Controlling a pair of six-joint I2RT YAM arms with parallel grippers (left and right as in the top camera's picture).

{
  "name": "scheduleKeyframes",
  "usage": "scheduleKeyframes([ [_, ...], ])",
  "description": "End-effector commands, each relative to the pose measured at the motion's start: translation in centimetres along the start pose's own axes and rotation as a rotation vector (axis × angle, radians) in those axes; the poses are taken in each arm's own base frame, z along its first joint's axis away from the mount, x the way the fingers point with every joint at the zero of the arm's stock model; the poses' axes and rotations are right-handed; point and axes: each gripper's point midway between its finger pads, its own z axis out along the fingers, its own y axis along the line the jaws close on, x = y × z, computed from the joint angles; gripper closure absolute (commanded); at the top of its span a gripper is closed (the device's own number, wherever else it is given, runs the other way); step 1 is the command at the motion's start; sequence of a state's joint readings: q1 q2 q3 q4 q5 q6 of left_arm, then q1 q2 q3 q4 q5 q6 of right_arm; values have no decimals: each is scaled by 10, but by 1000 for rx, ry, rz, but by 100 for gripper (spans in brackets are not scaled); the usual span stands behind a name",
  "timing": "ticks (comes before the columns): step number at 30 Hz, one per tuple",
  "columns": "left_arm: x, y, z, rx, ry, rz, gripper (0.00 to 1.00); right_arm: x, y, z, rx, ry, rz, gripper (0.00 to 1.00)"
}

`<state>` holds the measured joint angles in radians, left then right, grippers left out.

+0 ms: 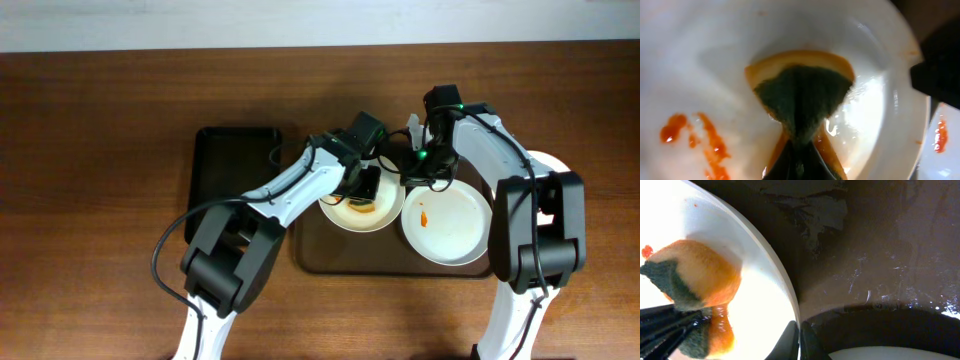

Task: Clean dirty plates on tray and stack at the side
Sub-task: 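Wipe the middle plate with the sponge while the right gripper holds its rim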

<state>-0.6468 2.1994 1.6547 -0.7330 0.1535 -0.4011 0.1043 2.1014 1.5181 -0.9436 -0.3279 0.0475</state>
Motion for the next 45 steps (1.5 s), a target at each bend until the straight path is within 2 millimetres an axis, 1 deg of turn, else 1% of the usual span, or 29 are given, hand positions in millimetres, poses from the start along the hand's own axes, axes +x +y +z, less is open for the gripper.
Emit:
scheduleKeyframes([
  [1, 17, 44, 15, -77, 85, -61, 100, 2, 2, 0, -8, 7, -4, 96],
  [4, 15, 68, 10, -94, 100, -111, 100, 2, 2, 0, -8, 7, -4, 96],
  [7, 14, 77, 8, -104, 103, -83, 100, 2, 2, 0, -8, 7, -4, 96],
  [11, 11, 95, 6, -206, 79, -76, 100, 2, 2, 0, -8, 7, -4, 96],
  [17, 6, 110, 2, -299, 46, -70, 100, 2, 2, 0, -8, 7, -4, 96],
  [21, -4, 121, -1, -365, 1, -64, 100, 2, 2, 0, -8, 7, -4, 96],
  [24, -15, 121, -8, -380, -34, -63, 100, 2, 2, 0, -8, 7, -4, 96],
  [27, -32, 115, -19, -372, -78, -62, 100, 2, 2, 0, -8, 7, -4, 96],
  [28, -40, 112, -26, -370, -95, -63, 100, 2, 2, 0, -8, 7, -4, 96],
  [31, -62, 112, -57, -429, -151, -63, 100, 2, 2, 0, -8, 7, -4, 96],
  [33, -72, 115, -81, -483, -174, -64, 100, 2, 2, 0, -8, 7, -4, 96],
  [37, -76, 113, -121, -529, -171, -70, 100, 2, 2, 0, -8, 7, -4, 96],
  [39, -73, 118, -131, -543, -148, -77, 100, 2, 2, 0, -8, 7, -4, 96],
  [41, -63, 126, -132, -537, -96, -92, 100, 2, 2, 0, -8, 7, -4, 96],
  [42, -55, 122, -126, -466, -47, -108, 100, 2, 2, 0, -9, 8, -4, 96],
  [43, -50, 111, -118, -369, -8, -91, 100, 2, 2, 0, -9, 7, -4, 96],
  [45, -50, 82, -106, -177, 22, -9, 100, 2, 2, 0, -8, 7, -4, 96],
])
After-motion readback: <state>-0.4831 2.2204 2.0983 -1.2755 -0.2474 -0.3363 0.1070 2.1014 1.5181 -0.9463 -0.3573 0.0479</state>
